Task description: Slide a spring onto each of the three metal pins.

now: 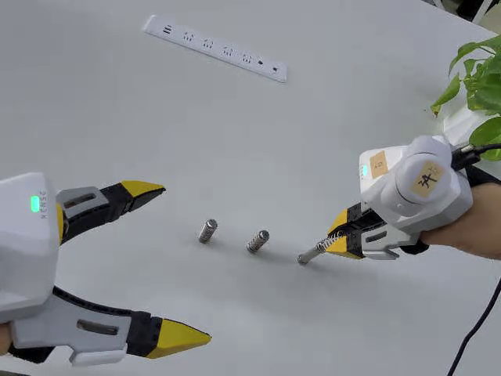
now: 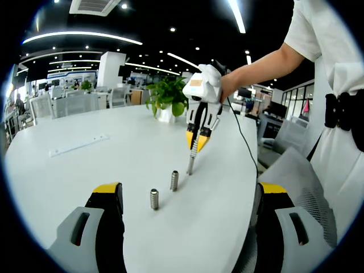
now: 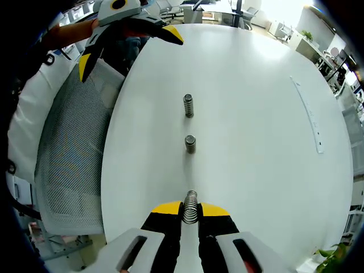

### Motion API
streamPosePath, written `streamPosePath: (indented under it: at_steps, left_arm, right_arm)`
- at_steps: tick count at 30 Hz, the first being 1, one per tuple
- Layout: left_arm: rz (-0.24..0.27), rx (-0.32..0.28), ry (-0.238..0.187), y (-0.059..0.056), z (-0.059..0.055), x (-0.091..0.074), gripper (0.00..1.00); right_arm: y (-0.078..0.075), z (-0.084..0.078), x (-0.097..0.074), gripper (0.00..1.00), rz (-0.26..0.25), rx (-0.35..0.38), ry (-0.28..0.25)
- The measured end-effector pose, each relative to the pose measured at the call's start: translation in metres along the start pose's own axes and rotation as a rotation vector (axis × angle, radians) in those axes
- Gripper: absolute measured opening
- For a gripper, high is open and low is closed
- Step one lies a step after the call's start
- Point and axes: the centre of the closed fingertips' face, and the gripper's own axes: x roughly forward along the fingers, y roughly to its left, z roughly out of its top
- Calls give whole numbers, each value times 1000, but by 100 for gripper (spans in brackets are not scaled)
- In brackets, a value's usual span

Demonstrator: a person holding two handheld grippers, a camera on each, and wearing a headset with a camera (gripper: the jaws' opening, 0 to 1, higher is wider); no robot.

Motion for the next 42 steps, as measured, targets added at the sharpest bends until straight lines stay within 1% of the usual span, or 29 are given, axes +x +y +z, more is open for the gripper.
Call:
streamPosePath:
  at_steps: [8,42]
  left_arm:
    - [-11,-5,-3,-4,0,2,97]
    - [-16,-23,-6,-5,-2,4,95]
  right_arm:
    - [0,-1,3,7,3,-6,6]
    - [0,-1,16,7,17,-34,28]
